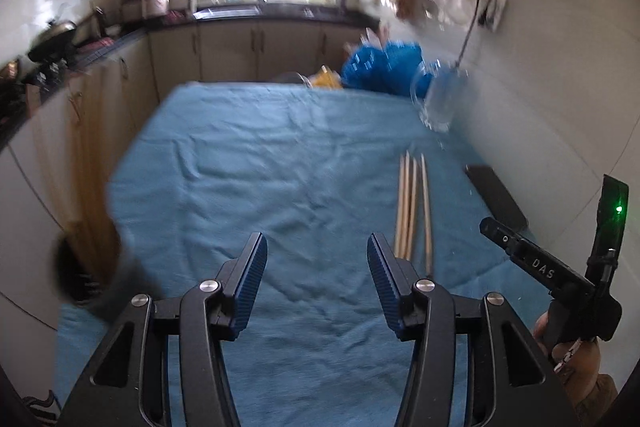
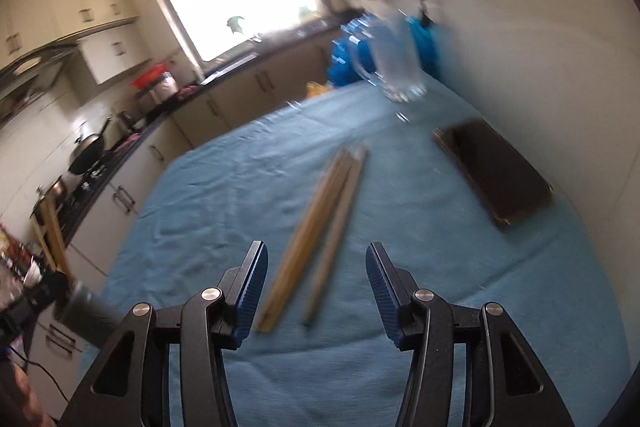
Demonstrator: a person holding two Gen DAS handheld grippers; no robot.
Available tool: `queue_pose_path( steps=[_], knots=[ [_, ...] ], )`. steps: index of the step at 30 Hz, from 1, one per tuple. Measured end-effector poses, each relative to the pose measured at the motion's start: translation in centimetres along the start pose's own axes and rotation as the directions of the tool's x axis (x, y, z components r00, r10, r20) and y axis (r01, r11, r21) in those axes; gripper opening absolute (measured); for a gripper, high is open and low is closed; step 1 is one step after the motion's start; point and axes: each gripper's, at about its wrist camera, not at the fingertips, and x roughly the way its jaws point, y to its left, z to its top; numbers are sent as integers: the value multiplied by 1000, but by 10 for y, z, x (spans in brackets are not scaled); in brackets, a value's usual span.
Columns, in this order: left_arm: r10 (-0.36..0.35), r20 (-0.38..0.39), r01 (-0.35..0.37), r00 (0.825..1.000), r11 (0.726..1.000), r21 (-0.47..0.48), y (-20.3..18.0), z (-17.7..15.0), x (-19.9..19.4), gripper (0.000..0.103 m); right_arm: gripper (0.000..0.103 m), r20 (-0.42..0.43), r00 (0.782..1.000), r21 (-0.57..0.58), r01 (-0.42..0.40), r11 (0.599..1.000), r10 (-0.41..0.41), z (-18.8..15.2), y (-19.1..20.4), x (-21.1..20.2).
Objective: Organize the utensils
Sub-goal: 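Move both open tools back over the remaining chopsticks on the towel, then close the left tool on a chopstick while the right tool grasps another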
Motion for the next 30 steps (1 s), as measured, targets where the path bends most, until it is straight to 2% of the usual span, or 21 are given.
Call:
queue_pose_path(
  steps=[4, 8, 13, 15, 17, 18, 21, 23, 25, 30],
  knots=[
    [-27, -74, 28, 997, 999, 22, -19, 4, 50, 51, 55, -68, 997, 9, -29, 1000, 29, 0, -14, 20],
    [-39, -113, 41, 993, 999, 14, -30, 9, 86, 47, 47, -138, 989, -41, -53, 998, 47, -1, -11, 44],
    [-53, -145, 56, 988, 998, 12, -38, 21, 119, 47, 47, -226, 974, -175, -23, 984, -17, -3, 11, 79],
    [-59, -165, 64, 985, 998, 23, -43, 23, 131, 47, 39, -213, 972, -259, 37, 965, -95, -4, 18, 82],
    [-82, -184, 89, 979, 996, 32, -48, 26, 142, 45, 20, -218, 968, -273, 63, 960, -126, -6, 15, 81],
    [-94, -196, 103, 976, 994, 39, -52, 26, 147, 43, 16, -222, 965, -271, 74, 960, -137, -5, 10, 79],
    [-117, -220, 135, 968, 988, 72, -64, 24, 162, 42, 15, -218, 959, -265, 119, 957, -180, -4, -6, 68],
    [-118, -240, 145, 964, 985, 97, -71, 23, 174, 36, 14, -215, 961, -251, 119, 961, -175, -3, -14, 63],
    [-125, -272, 158, 954, 982, 103, -75, 22, 187, 25, 13, -212, 963, -236, 115, 965, -166, -4, -20, 59],
    [-128, -270, 166, 954, 979, 122, -82, 27, 194, 19, 13, -201, 965, -232, 120, 965, -168, -4, -20, 59]
  ],
)
